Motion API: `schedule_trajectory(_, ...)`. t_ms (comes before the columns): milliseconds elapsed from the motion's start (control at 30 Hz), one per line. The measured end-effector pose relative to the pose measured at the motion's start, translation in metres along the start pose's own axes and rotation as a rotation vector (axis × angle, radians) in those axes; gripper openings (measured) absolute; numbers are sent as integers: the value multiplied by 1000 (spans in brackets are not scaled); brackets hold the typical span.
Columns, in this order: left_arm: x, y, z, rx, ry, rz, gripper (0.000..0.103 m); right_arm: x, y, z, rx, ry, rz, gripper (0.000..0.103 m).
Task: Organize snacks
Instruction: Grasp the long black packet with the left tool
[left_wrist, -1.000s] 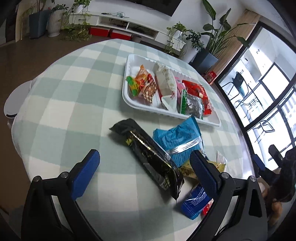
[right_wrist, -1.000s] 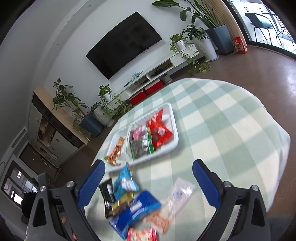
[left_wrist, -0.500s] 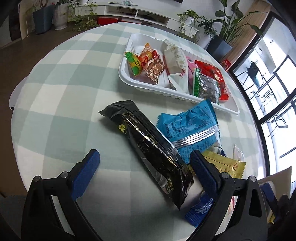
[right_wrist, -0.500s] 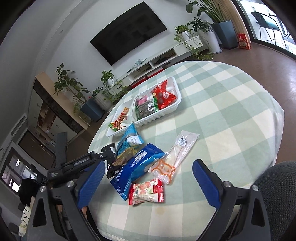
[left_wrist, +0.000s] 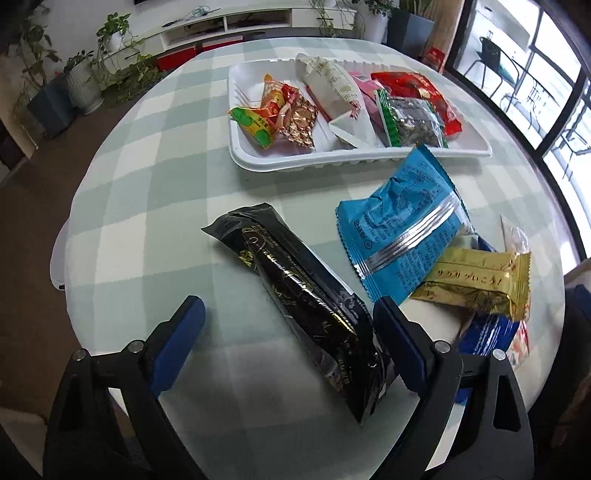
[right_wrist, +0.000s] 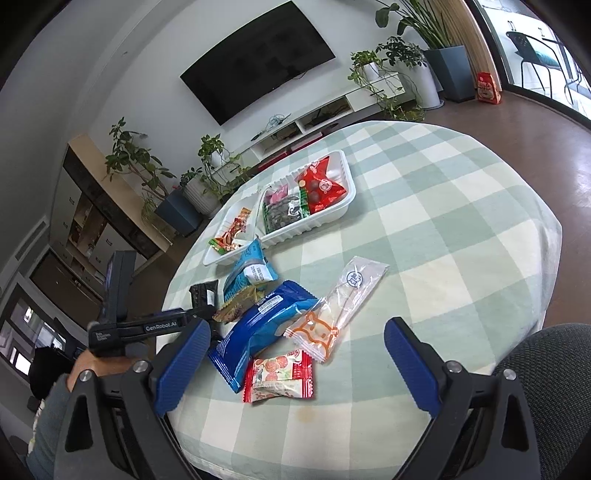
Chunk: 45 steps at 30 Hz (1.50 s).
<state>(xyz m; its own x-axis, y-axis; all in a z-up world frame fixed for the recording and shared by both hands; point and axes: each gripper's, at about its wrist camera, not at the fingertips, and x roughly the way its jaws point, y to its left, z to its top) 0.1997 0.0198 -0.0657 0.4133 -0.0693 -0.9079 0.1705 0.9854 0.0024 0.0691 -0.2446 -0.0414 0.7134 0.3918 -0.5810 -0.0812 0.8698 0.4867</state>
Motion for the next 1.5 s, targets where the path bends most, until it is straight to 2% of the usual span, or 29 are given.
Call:
schedule_trajectory(200, 8, -1, 0, -11, -9, -5, 92, 8, 16, -6, -57, 35, -8, 98)
schedule_trajectory(267, 12, 2, -1, -25, -10, -33, 70, 11, 21, -9, -59, 51, -4, 98)
schedule_trajectory(300, 11, 3, -1, -26, -25, -29, 67, 12, 23, -10, -62, 58, -4, 98)
schedule_trajectory(367, 9, 6, -2, -29, -34, -33, 54, 15, 28, -11, -69, 67, -4, 98)
schedule_trajectory(467, 7, 11, -2, -31, -38, -46, 43, 21, 37, -11, -70, 88, 0, 97)
schedule_trajectory(567, 3, 14, -9, -17, -44, -42, 36, 28, 45, -11, -61, 114, 2, 94)
schedule_trajectory(733, -2, 16, -20, -5, -59, -55, 34, 45, 62, -11, -88, 156, -28, 88)
schedule_trajectory(900, -5, 16, -18, 7, -60, -57, 35, 74, 56, -4, -15, 254, -77, 80)
schedule_trajectory(933, -6, 16, -18, 9, -67, -56, 37, 78, 57, -3, -14, 263, -89, 78)
schedule_trajectory(1033, -8, 17, -13, 15, -82, -35, 52, 88, 63, -1, -27, 284, -113, 75)
schedule_trajectory(1200, -1, 19, -3, 42, -67, -31, 53, 109, 70, -3, -43, 354, -147, 70)
schedule_trajectory(1233, 3, 18, -2, 54, -53, -37, 52, 112, 70, -4, -43, 360, -154, 70)
schedule_trajectory(1300, 7, 18, -2, 67, -48, -44, 44, 116, 73, -3, -67, 353, -170, 70)
schedule_trajectory(1367, 6, 17, -3, 67, -59, -47, 31, 120, 74, -3, -87, 351, -182, 68)
schedule_trajectory(1500, 6, 12, -7, 88, -59, -44, 30, 123, 77, -4, -150, 345, -207, 62)
